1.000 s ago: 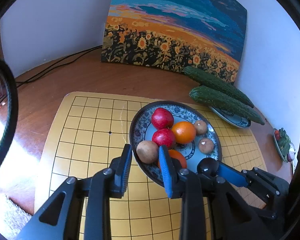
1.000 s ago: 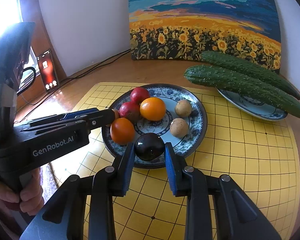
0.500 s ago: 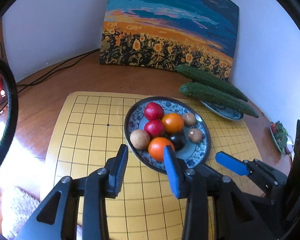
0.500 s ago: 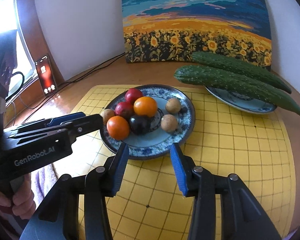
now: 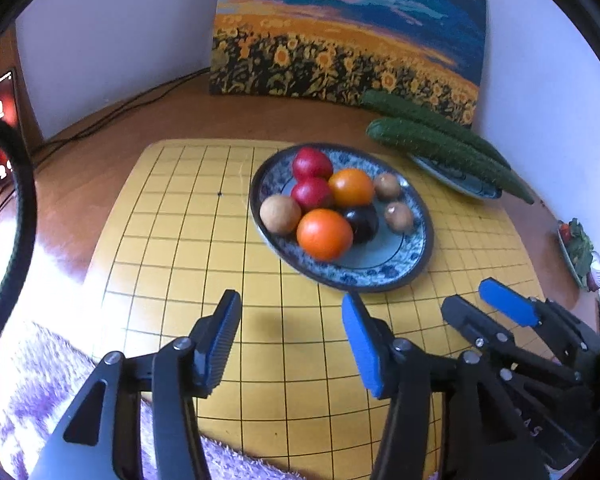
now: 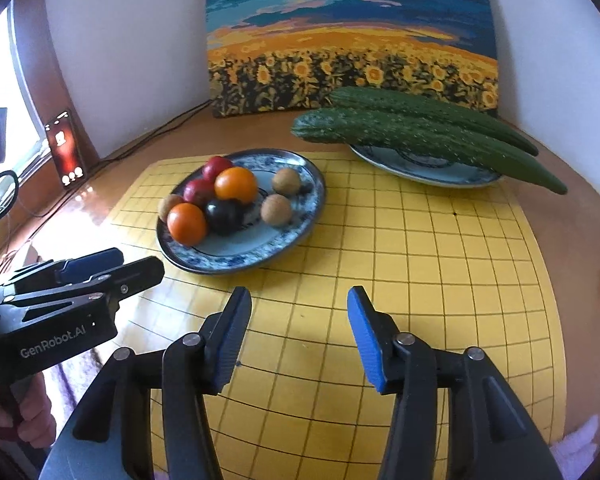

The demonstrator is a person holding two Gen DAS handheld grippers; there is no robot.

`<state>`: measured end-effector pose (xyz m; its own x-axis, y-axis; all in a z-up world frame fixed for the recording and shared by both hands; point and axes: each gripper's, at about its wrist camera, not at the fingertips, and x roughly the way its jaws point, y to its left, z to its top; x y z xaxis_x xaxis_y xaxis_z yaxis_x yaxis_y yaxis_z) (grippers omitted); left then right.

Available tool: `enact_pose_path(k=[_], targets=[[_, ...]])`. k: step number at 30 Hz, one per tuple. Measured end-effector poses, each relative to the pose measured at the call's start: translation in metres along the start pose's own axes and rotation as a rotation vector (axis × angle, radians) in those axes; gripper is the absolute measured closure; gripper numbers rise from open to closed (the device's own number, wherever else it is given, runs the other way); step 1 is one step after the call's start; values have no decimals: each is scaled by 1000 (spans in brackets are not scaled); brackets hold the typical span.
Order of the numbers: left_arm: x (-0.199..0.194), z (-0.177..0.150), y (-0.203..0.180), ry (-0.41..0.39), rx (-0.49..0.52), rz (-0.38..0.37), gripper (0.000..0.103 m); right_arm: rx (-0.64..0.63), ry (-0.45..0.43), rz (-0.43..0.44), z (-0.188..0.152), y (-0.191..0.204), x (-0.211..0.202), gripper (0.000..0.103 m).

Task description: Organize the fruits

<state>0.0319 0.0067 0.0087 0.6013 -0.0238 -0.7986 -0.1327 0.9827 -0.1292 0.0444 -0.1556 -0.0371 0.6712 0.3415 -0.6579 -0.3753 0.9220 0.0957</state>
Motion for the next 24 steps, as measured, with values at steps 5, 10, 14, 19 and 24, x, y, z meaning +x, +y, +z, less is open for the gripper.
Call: enact_pose_path(k=[5, 10, 14, 19, 24], targets=[[4, -3, -3, 10, -3, 14, 47, 3, 8, -13, -1, -1, 5, 51], [7, -5, -5, 12, 5, 37, 47, 18, 26, -28, -4, -5, 11, 51], [7, -5, -5, 11, 12, 40, 45, 10, 26, -36, -4, -4, 12, 50], [8, -5, -7, 10, 22, 43, 42, -7, 31, -42, -4, 0, 12, 45], [9, -5, -11, 10, 41, 54, 40, -16, 34, -41, -4, 1, 13, 43]])
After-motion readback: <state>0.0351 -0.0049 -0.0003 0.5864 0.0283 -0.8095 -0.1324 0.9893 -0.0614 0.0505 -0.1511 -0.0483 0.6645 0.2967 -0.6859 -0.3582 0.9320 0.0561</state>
